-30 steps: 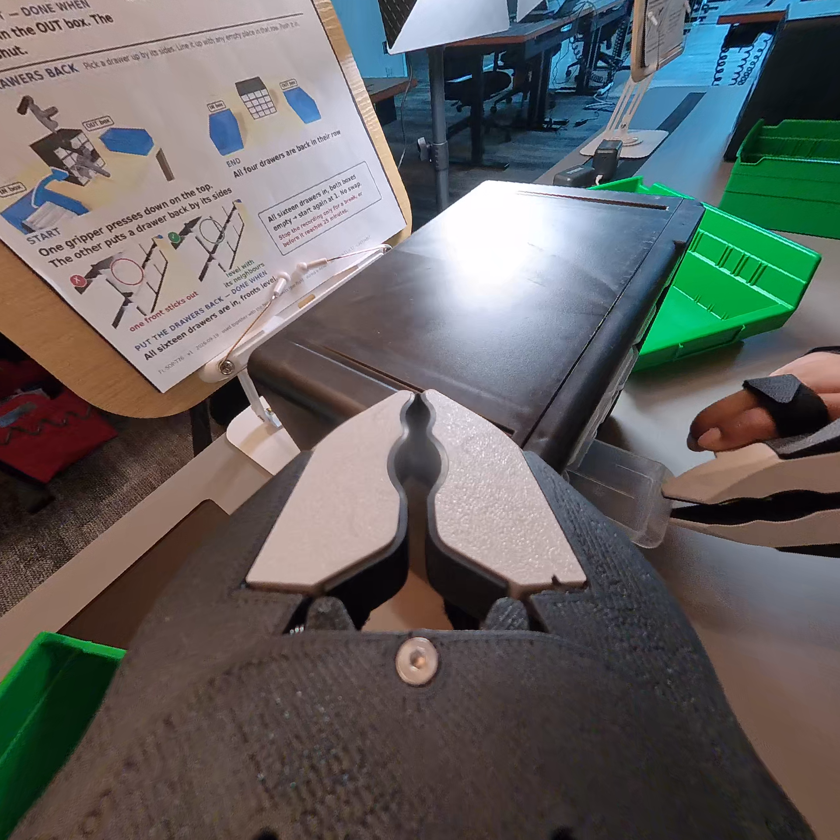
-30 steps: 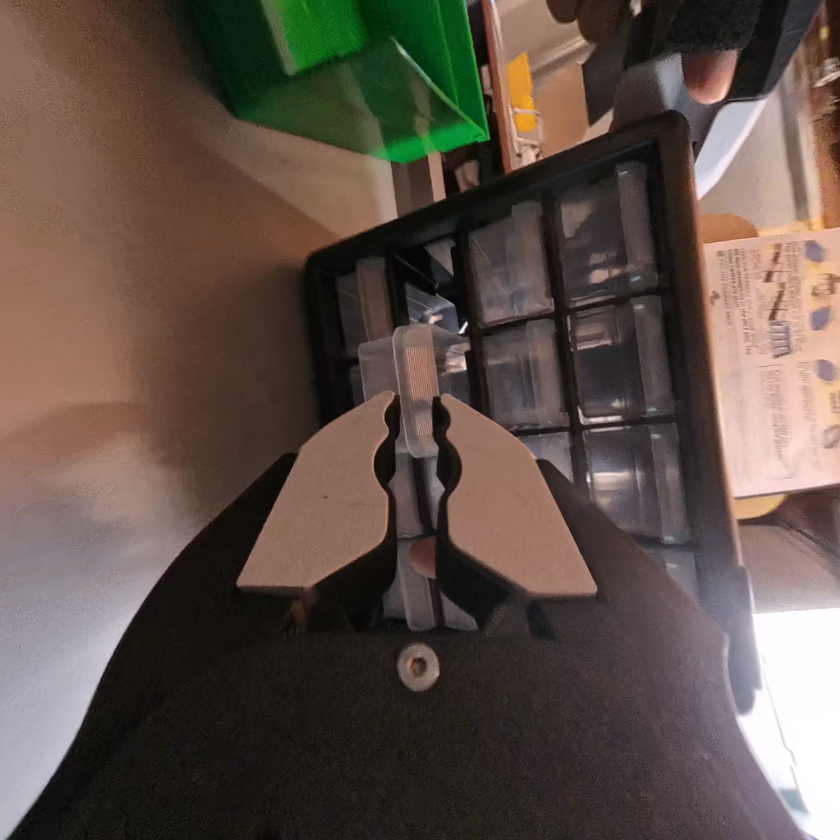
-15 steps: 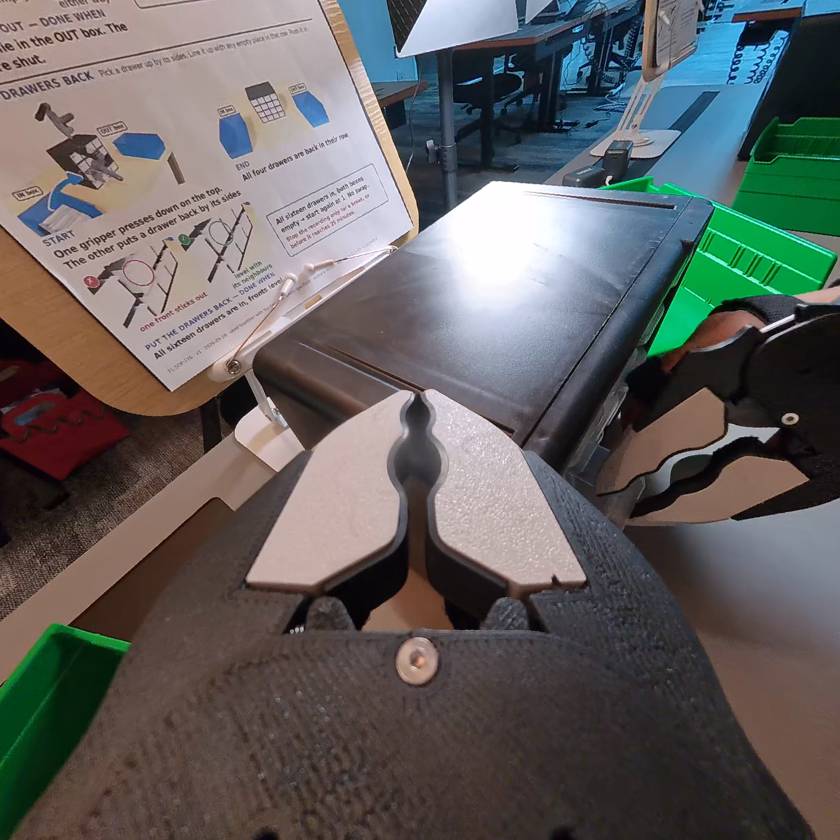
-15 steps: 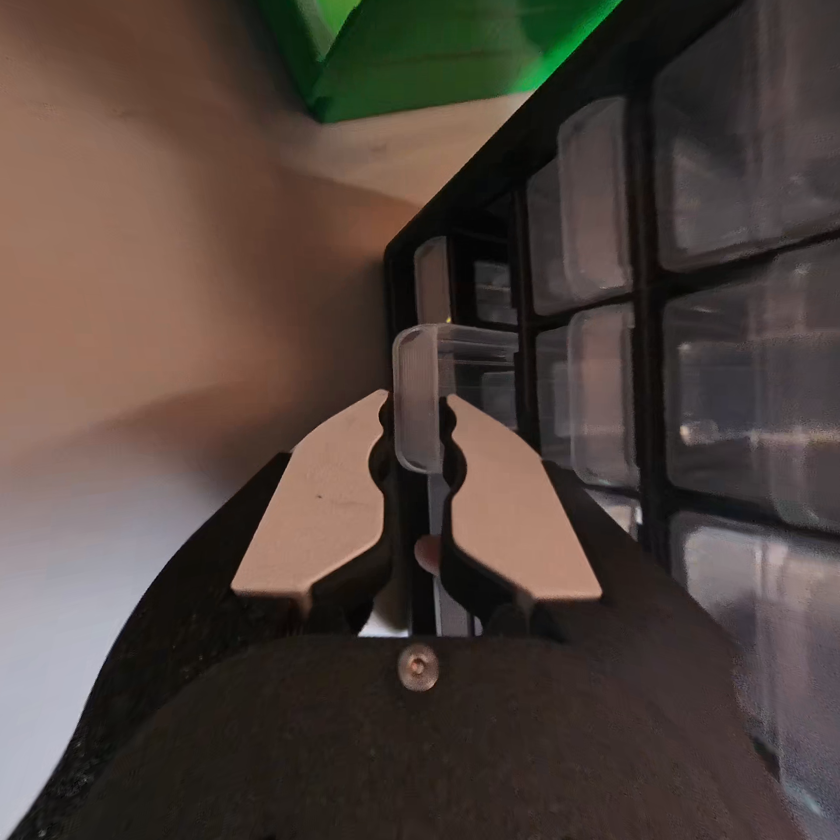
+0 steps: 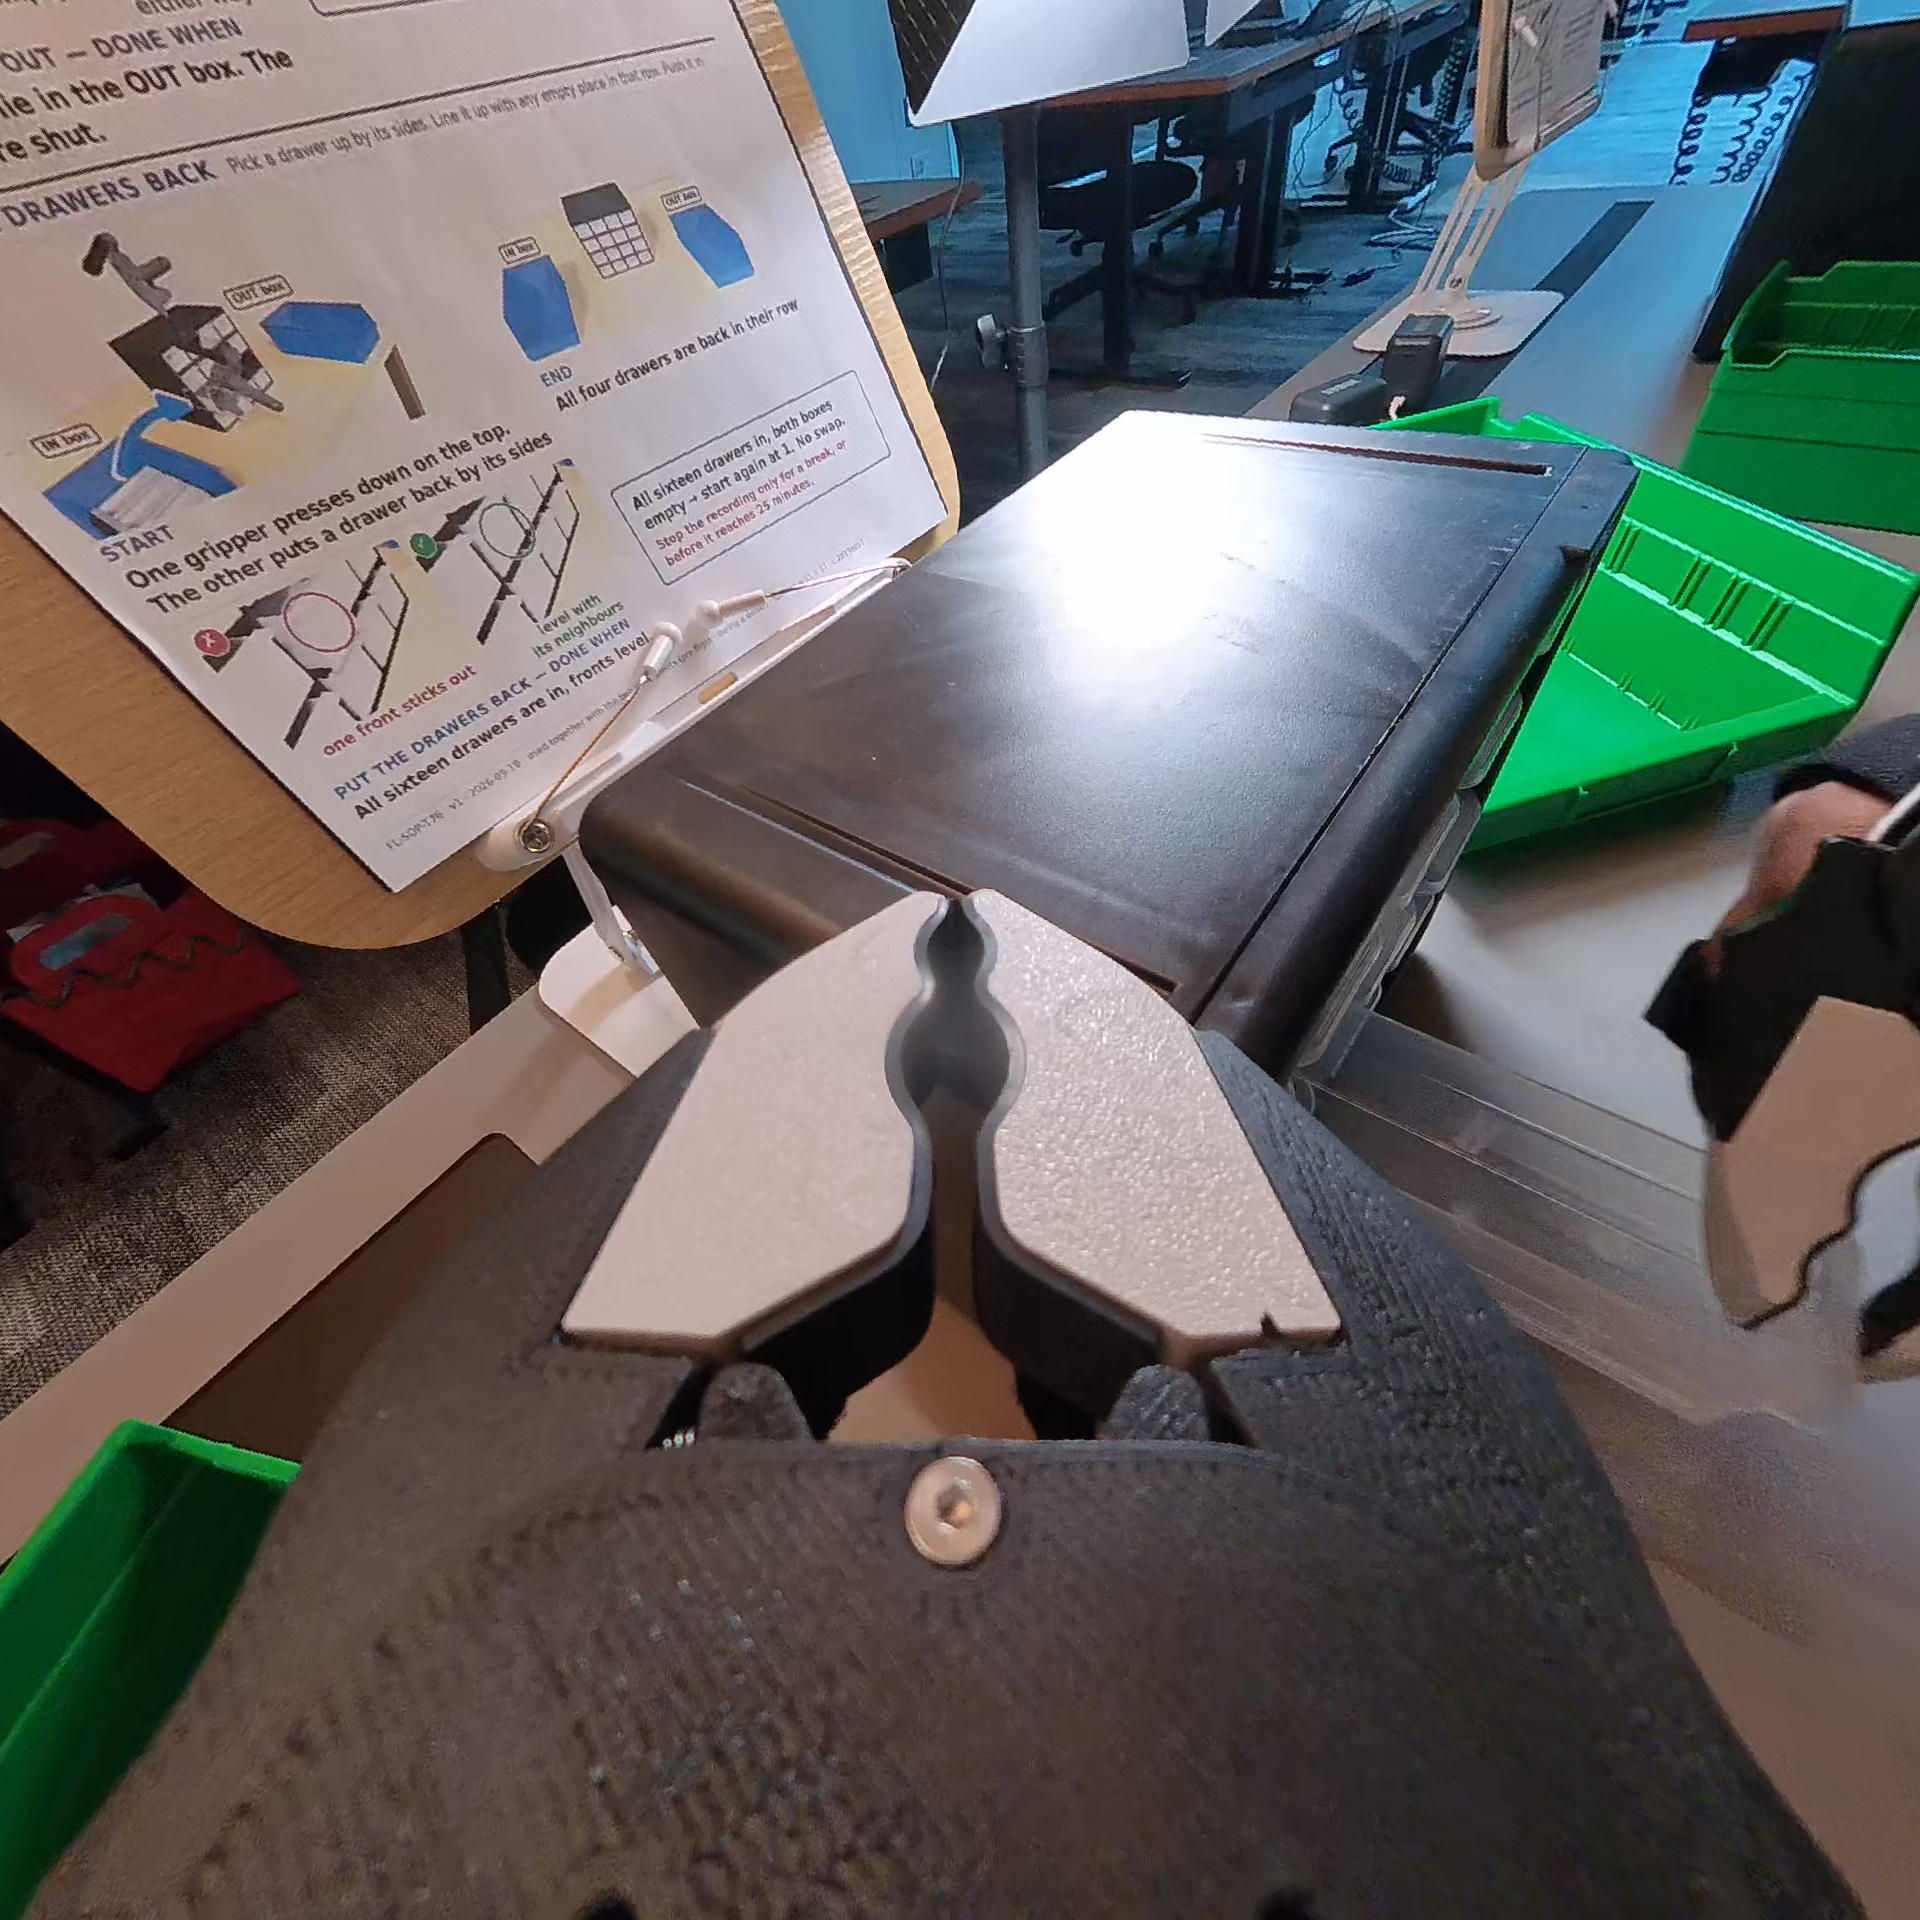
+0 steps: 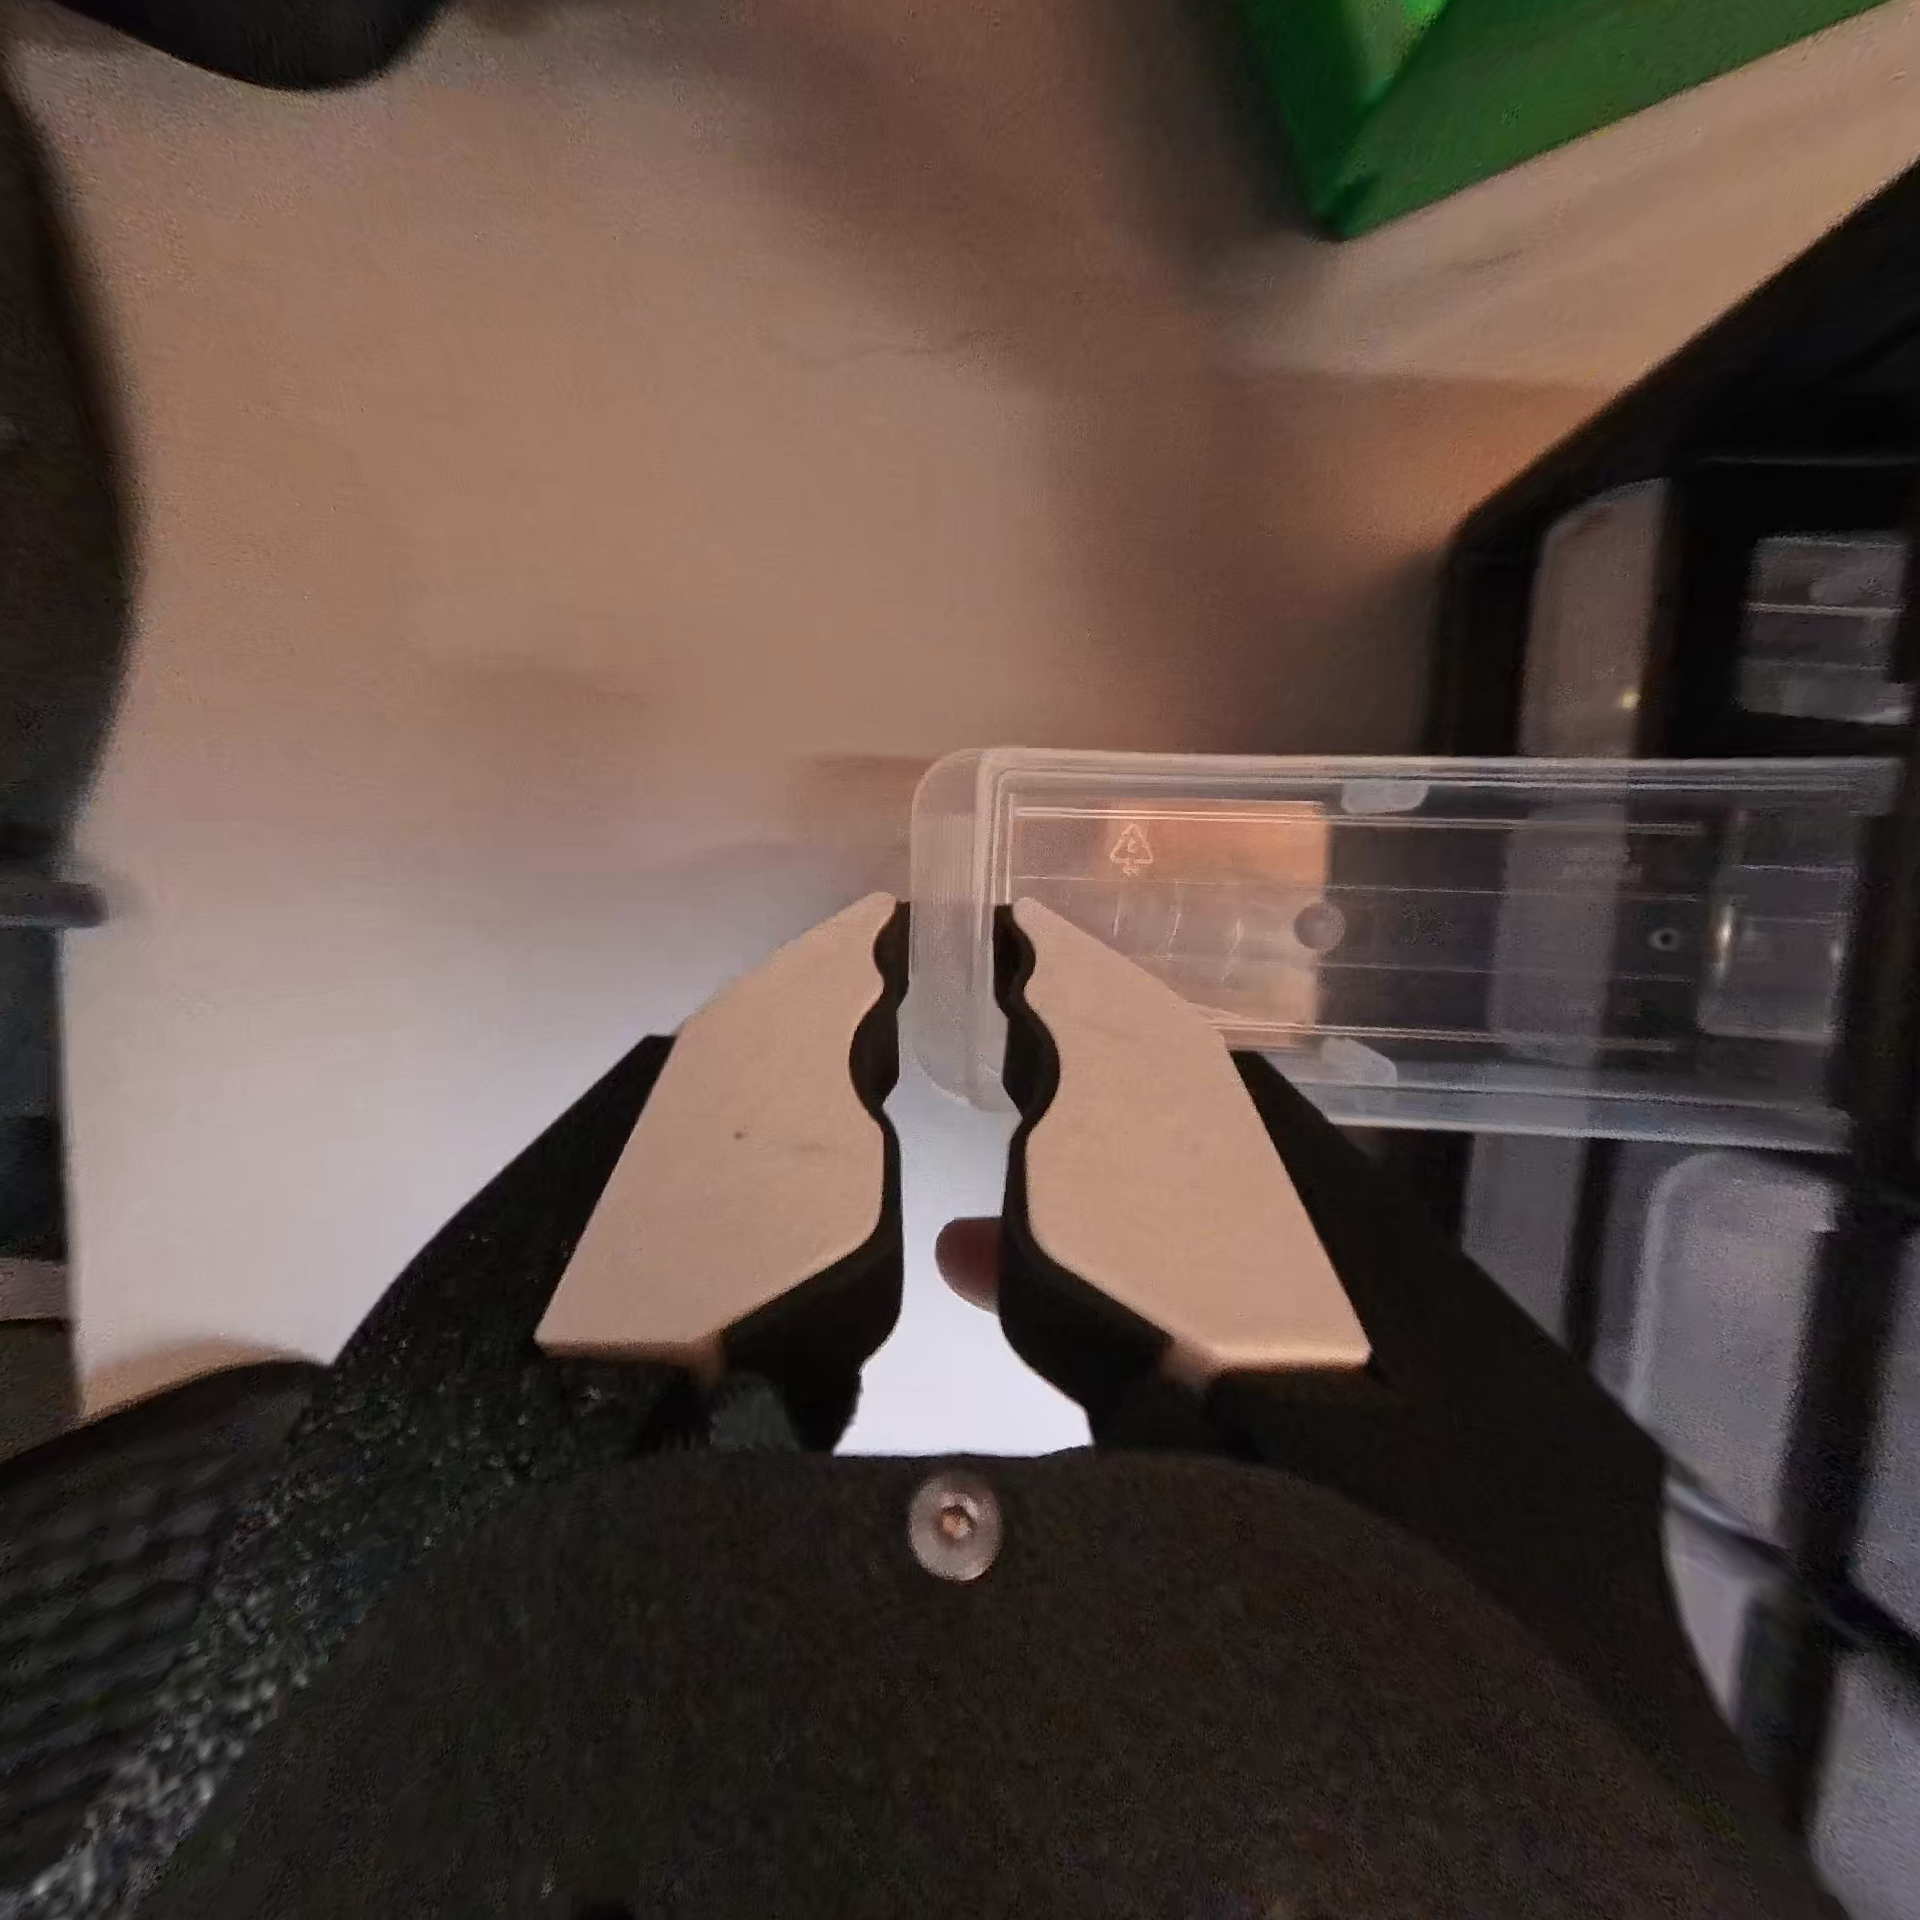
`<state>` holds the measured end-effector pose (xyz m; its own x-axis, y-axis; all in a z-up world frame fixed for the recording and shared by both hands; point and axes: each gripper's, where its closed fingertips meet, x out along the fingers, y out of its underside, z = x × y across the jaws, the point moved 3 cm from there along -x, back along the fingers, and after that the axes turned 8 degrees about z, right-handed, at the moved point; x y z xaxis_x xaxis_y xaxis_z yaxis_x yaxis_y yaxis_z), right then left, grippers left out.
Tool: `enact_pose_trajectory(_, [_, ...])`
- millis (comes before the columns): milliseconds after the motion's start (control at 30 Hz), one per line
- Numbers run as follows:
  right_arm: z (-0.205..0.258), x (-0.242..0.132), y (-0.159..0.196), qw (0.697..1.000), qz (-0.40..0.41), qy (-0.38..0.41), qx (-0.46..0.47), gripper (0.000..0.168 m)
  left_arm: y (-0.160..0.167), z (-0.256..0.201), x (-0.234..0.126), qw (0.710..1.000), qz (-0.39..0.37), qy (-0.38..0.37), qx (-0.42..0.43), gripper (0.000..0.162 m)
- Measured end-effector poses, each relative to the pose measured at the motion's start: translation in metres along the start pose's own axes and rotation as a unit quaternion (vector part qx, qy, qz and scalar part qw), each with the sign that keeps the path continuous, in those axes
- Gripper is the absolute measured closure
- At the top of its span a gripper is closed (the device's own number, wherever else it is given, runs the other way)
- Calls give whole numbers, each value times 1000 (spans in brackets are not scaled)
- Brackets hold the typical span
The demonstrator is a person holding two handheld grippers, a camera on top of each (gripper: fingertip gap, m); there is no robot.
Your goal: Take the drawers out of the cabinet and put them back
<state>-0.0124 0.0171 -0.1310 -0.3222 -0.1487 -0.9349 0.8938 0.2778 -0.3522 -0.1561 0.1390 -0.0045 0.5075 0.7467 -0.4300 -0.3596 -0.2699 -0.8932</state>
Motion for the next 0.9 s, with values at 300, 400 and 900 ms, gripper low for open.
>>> enact_pose_trajectory(300, [61,-32,4,979,-119,-144,77,155,0,0,0,1000,0,-1,-2,162])
enact_pose_trajectory(400, [75,-58,4,960,-178,-169,131,155,0,0,0,1000,0,-3,-3,162])
enact_pose_trajectory(900, [-39,-163,161,728,-305,147,596,155,0,-1,-1,1000,3,-11,-3,162])
